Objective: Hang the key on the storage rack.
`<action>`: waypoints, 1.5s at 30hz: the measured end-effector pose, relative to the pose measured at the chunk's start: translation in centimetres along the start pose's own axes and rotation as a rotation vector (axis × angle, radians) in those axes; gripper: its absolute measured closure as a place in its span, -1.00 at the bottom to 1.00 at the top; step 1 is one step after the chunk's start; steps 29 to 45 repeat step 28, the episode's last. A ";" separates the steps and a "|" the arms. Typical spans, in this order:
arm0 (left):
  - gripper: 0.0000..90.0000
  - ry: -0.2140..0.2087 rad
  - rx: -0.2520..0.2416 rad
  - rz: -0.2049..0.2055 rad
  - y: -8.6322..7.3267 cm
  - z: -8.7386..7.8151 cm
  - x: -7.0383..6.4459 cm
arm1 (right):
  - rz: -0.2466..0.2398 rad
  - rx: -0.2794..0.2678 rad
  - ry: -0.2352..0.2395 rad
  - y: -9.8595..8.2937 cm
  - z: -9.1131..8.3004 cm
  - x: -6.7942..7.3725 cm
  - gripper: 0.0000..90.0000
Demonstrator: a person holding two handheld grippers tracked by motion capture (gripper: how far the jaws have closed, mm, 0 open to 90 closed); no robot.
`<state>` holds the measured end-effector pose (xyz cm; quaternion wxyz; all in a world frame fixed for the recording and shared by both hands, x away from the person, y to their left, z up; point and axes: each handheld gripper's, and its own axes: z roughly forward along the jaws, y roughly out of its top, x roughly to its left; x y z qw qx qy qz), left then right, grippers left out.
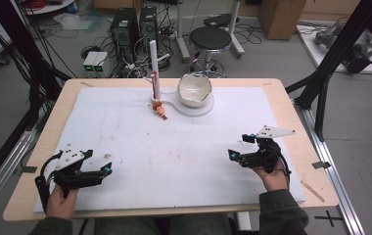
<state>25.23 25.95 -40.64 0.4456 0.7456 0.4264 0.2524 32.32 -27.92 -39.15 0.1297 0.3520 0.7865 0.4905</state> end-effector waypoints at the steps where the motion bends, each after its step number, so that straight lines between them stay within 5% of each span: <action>1: -0.58 -0.001 0.001 0.001 0.0 0.0 0.0 | 0.001 0.001 -0.001 -0.1 -0.1 0.0 -0.74; 28: -0.58 -0.028 0.008 0.019 0.2 0.2 0.0 | -0.004 -0.008 -0.030 -2.3 -2.7 0.9 -0.74; 45: -0.58 -0.028 0.008 0.019 0.2 0.2 0.0 | -0.004 -0.008 -0.030 -2.3 -2.7 0.9 -0.74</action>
